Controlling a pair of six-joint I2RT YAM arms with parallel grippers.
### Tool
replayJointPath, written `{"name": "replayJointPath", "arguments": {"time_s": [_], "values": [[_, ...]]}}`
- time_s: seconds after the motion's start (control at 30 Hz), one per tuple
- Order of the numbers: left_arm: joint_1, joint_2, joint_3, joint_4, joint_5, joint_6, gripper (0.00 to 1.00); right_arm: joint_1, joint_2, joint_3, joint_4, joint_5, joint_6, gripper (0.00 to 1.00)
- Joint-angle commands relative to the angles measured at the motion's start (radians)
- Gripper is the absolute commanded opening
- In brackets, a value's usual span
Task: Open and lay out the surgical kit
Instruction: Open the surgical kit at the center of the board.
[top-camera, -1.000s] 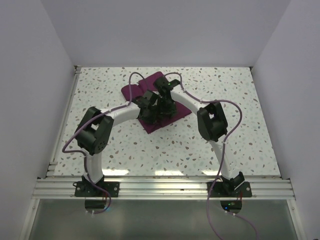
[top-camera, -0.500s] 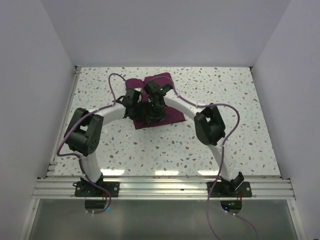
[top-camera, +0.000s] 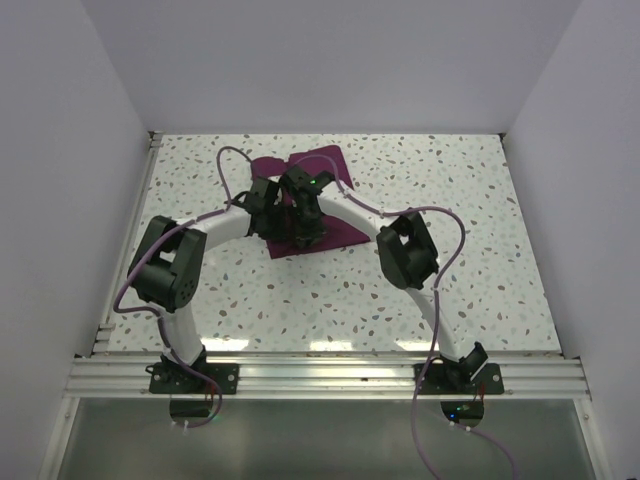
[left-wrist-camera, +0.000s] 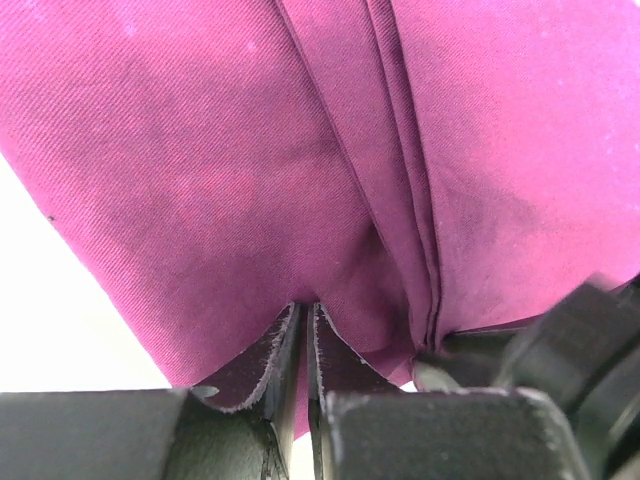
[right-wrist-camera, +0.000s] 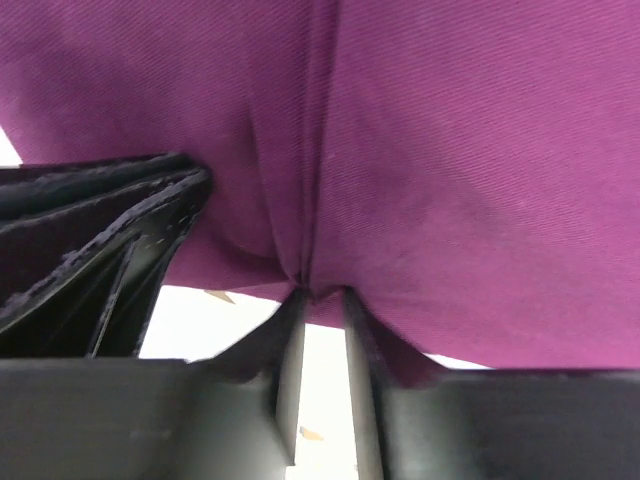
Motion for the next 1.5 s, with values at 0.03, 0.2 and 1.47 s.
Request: {"name": "replayJointPath", "arguments": {"time_s": [0.03, 0.2, 1.47], "values": [[0.002, 0.015, -0.04, -0.091, 0.016, 0.034, 0.11, 0.022, 0.039, 0.042, -0.019, 0.102, 0.018, 0.12], [0.011, 0.01, -0.049, -0.089, 0.018, 0.04, 0.09, 0.022, -0.007, 0.004, -0.029, 0.14, 0.015, 0.0], [0.006, -0.05, 0.097, -0.264, -0.172, 0.127, 0.74, -0.566, -0.509, -0.652, 0.112, 0.496, 0.109, 0.7]]}}
